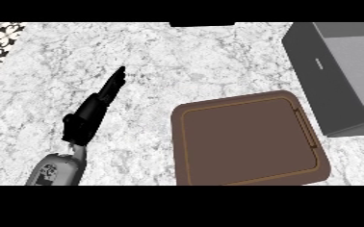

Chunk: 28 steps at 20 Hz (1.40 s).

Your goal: Pick the croissant from the tray and place it in the cardboard box

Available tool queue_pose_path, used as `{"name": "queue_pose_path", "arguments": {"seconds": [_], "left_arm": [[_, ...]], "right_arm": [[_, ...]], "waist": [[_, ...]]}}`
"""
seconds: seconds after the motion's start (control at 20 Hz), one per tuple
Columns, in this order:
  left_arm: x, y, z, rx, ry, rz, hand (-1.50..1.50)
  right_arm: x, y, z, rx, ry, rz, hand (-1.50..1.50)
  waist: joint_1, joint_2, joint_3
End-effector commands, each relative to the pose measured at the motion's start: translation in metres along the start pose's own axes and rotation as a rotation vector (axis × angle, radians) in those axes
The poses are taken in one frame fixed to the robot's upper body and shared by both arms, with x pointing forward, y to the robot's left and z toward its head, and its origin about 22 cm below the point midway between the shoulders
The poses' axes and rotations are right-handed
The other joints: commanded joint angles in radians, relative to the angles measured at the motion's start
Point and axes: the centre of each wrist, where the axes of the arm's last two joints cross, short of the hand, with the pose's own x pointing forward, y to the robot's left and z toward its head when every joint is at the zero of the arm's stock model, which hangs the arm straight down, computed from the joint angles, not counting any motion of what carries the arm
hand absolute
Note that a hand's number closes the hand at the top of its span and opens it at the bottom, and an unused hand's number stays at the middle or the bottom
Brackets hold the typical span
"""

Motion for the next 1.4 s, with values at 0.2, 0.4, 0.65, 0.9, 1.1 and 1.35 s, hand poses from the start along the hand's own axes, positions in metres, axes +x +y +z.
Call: {"name": "queue_pose_path", "arguments": {"seconds": [0.2,0.4,0.65,0.9,1.1,1.35], "left_arm": [[0.001,-0.013,-0.009,-0.031,-0.027,-0.028,0.0],[0.0,-0.01,0.0,-0.039,-0.018,0.011,0.0],[0.008,-0.013,-0.006,-0.061,-0.023,-0.017,0.0],[0.011,-0.031,-0.022,-0.053,-0.031,-0.007,0.0],[0.017,-0.016,-0.017,-0.069,-0.039,-0.003,0.0],[0.012,-0.023,-0.025,-0.062,-0.016,-0.009,0.0]], "right_arm": [[-0.021,-0.055,0.001,-0.11,0.135,-0.034,1.5],[-0.014,-0.077,-0.014,-0.118,0.164,-0.008,1.5],[-0.028,-0.071,-0.065,-0.146,0.191,-0.039,1.5],[-0.051,-0.064,-0.079,-0.129,0.208,-0.083,1.5],[-0.049,-0.046,-0.12,-0.174,0.265,-0.042,1.5],[-0.073,-0.04,-0.138,-0.161,0.277,0.009,1.5]], "waist": [[0.037,0.008,0.001],[0.039,0.008,0.001],[0.06,0.011,0.001],[0.05,0.01,0.001],[0.073,0.014,0.001],[0.063,0.014,0.002]]}}
